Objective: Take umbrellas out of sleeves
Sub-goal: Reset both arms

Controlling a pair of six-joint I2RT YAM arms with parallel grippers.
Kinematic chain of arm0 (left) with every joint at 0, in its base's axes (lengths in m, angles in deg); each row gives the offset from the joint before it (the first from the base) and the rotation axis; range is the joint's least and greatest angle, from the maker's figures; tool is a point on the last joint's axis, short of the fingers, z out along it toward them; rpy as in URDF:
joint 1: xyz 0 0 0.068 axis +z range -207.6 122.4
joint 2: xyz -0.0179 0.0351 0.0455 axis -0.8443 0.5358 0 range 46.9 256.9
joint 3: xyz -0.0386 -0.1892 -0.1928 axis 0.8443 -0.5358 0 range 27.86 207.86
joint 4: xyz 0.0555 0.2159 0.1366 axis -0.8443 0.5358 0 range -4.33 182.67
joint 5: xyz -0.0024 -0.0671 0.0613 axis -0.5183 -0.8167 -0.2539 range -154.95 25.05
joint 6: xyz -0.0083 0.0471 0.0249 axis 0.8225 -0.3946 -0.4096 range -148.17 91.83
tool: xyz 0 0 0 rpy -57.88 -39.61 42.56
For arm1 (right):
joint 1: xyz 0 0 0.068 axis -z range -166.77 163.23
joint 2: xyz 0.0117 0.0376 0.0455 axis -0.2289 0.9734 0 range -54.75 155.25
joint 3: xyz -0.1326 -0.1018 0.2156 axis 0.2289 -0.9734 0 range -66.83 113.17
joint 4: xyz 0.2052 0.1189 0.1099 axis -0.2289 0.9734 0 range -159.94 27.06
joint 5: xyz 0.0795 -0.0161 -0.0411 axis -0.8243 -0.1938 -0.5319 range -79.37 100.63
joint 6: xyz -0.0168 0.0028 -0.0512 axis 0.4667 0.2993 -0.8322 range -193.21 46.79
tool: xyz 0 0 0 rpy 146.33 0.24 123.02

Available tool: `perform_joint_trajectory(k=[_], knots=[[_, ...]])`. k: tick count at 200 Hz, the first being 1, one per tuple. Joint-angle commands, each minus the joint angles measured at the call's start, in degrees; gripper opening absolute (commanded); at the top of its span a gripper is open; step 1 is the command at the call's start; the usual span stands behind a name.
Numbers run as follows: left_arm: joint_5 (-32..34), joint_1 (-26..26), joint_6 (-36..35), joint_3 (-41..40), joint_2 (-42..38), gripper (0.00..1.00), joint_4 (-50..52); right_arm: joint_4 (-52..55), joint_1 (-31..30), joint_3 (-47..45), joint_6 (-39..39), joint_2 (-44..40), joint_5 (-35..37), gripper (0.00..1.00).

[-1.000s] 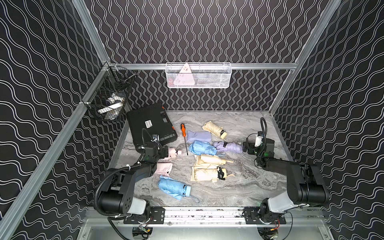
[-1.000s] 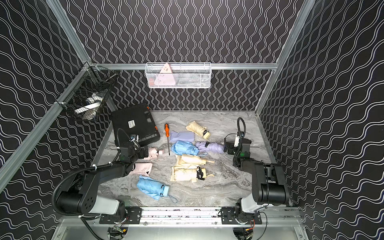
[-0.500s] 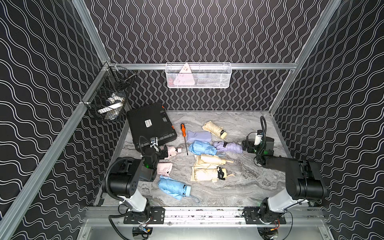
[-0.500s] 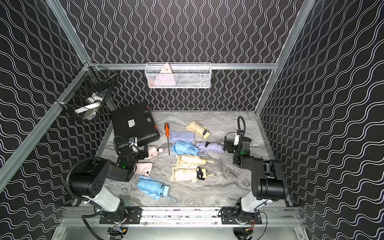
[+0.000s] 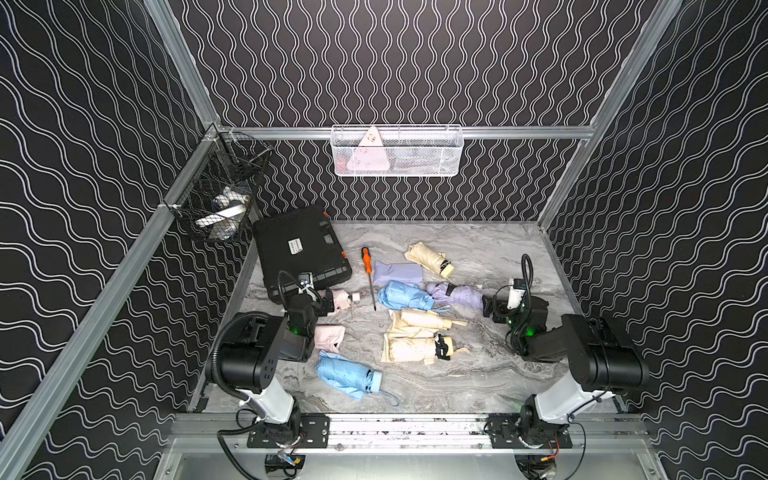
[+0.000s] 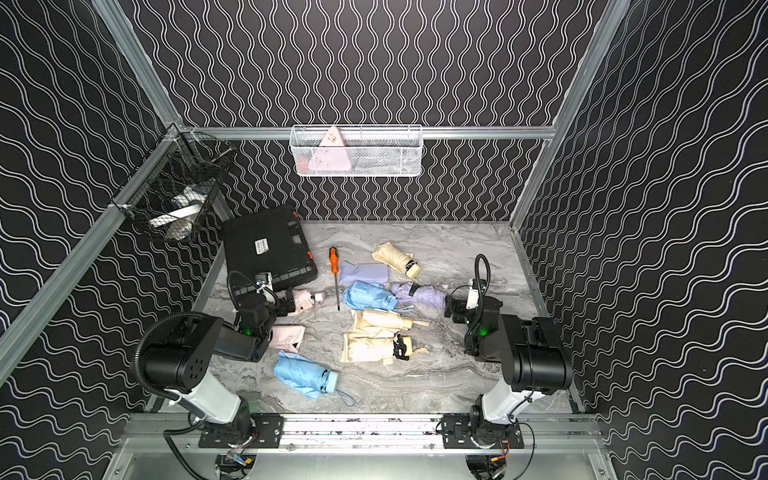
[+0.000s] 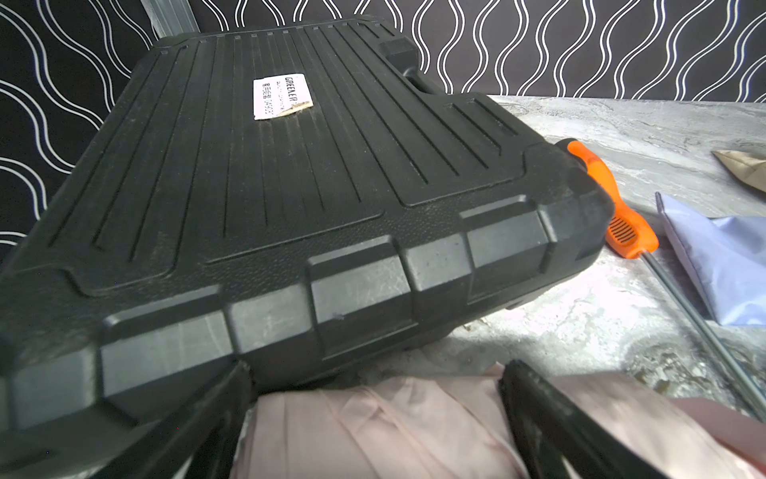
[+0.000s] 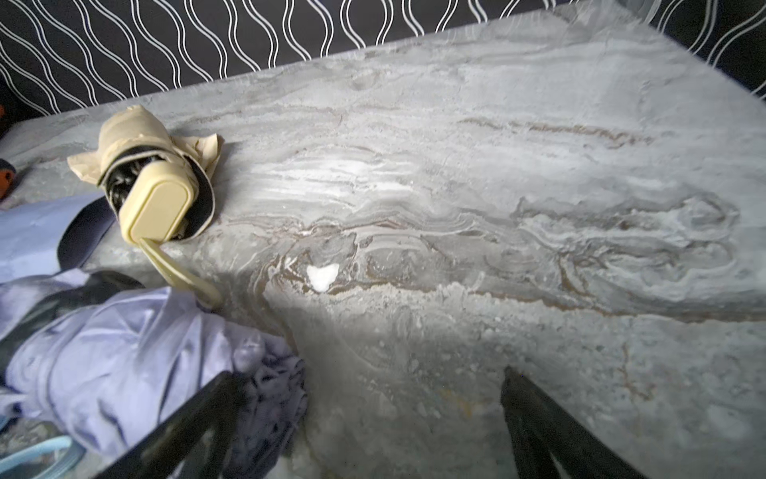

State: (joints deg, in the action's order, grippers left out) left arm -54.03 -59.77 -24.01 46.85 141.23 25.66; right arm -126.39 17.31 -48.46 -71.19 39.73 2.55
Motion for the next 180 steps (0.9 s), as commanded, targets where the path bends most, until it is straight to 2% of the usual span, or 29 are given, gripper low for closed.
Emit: perform_joint_trajectory(k=[1,20,55,180], knots=[[-3.0,0.0,-3.2,1.6,0.2,0.99,0.4,-6.1,0.0,1.0,0.8,0.7,2.0,1.0],[-5.4,0.0,-4.2,2.3,0.3,0.99,1.7,-3.0,0.0,2.5,1.1,0.5,2.4,1.0],[-5.5,0.0,-4.2,2.3,0.2,0.99,1.6,4.0,0.1,5.9,2.2,0.4,4.9,1.0],[-5.5,-0.1,-4.2,2.3,0.3,0.99,1.6,2.5,0.1,5.4,2.2,0.6,5.8,1.0]])
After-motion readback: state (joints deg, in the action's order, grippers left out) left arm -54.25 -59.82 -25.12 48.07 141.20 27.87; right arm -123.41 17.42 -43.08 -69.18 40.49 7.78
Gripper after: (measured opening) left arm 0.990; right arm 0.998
